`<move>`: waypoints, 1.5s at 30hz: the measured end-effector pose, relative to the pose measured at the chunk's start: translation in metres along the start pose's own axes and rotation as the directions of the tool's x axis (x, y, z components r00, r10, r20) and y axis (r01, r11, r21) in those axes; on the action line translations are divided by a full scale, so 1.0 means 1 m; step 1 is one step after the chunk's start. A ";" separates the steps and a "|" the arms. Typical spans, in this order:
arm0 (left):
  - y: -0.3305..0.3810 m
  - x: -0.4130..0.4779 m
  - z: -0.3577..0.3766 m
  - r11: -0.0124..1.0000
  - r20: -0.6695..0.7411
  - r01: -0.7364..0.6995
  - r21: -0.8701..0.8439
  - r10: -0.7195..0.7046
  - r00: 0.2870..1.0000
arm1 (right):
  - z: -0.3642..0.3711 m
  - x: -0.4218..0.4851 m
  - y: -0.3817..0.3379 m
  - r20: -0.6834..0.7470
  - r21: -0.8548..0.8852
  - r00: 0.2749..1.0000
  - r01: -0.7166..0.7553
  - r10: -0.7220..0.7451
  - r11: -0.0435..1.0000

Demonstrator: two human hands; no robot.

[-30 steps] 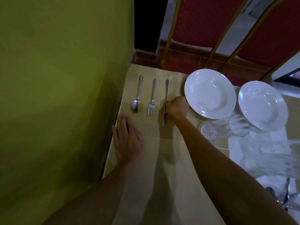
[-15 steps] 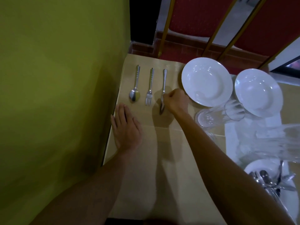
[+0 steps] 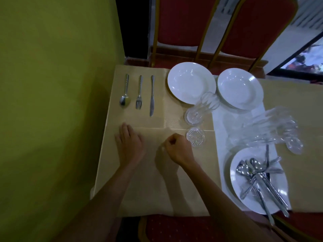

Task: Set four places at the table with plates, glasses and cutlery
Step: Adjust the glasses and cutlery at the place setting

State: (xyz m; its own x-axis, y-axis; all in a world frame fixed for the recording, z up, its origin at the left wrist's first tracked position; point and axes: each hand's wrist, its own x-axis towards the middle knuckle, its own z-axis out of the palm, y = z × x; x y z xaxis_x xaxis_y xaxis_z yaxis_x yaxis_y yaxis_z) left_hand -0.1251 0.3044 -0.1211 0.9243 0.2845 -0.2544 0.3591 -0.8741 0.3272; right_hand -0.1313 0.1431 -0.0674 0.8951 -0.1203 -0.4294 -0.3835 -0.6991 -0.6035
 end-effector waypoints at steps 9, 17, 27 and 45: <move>0.114 -0.093 0.004 0.905 0.099 -0.014 -0.426 0.061 0.993 | -0.077 -0.016 0.067 -0.032 0.095 0.999 0.042 -0.039 0.995; 0.233 -0.125 0.019 0.853 0.100 -0.069 -0.517 0.140 0.985 | -0.181 -0.023 0.116 -0.108 0.173 0.986 0.145 -0.128 0.974; 0.315 -0.122 0.030 0.834 0.110 -0.182 -0.521 0.278 0.954 | -0.283 -0.017 0.144 -0.245 0.162 0.937 0.292 -0.248 0.943; 0.346 -0.122 0.040 0.764 0.049 -0.235 -0.601 0.328 0.943 | -0.294 0.004 0.167 -0.178 -0.167 0.970 0.134 -0.164 0.977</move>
State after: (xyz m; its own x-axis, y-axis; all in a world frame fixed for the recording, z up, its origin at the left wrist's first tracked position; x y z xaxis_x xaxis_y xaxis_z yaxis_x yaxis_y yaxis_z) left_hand -0.1190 -0.0490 -0.0131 0.9835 -0.0376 -0.1771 0.1352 -0.4984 0.8563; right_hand -0.1247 -0.1814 0.0273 0.9718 -0.1280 -0.1983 -0.2166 -0.8169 -0.5346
